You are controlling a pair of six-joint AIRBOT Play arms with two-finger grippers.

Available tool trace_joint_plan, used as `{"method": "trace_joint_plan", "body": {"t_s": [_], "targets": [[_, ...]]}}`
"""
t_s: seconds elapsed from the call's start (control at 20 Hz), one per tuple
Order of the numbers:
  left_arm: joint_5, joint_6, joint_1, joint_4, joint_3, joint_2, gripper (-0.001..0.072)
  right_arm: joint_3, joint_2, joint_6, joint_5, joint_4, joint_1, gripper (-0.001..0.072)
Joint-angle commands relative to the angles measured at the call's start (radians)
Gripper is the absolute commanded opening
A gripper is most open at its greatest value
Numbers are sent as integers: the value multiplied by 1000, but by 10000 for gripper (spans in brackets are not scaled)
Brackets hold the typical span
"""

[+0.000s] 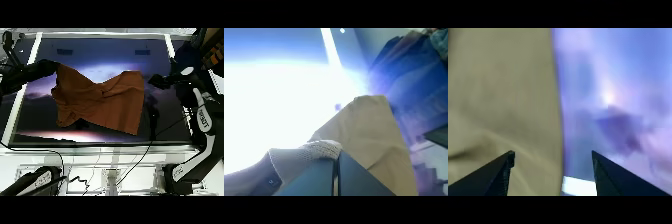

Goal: Fold the clothes and pants, and hang the long-sleeved shirts on hangers.

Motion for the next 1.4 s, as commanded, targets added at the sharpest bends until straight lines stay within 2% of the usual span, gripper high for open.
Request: {"method": "trace_joint_plan", "body": {"t_s": [0.0, 0.2, 0.35, 0.4, 0.5, 0.6, 0.65, 0.75, 0.85, 0.95, 1.1, 1.2, 1.35], "targets": [[0, 0, 1, 2, 0, -19, 15, 90, -88, 16, -98, -42, 71, 568], [0, 0, 1, 2, 0, -19, 15, 172, -168, 184, -105, -162, 118, 567], [0, 1, 1, 2, 0, -19, 15, 177, -200, 191, -108, -163, 145, 559], [0, 1, 1, 2, 0, -19, 15, 178, -208, 210, -113, -171, 153, 525], [0, 1, 1, 2, 0, -19, 15, 178, -208, 238, -146, -180, 161, 504], [0, 1, 1, 2, 0, -19, 15, 178, -208, 240, -146, -181, 171, 425], [0, 0, 1, 2, -1, -19, 15, 178, -208, 240, -141, -181, 178, 421], [0, 1, 1, 2, -1, -19, 15, 178, -212, 235, -140, -185, 198, 365], [0, 0, 1, 2, -1, -20, 15, 178, -213, 227, -158, -192, 221, 233], [0, 1, 1, 2, -1, -20, 15, 179, -213, 227, -185, -220, 245, 13], [2, 0, 2, 2, -1, -19, 15, 229, -207, 172, -163, -241, 255, 11], [21, 0, 3, -43, 0, -18, 15, 296, -177, 171, -119, -285, 245, 12], [80, 23, 38, -328, 1, -1, 15, 412, -84, 171, -58, -353, 202, 11]]}}
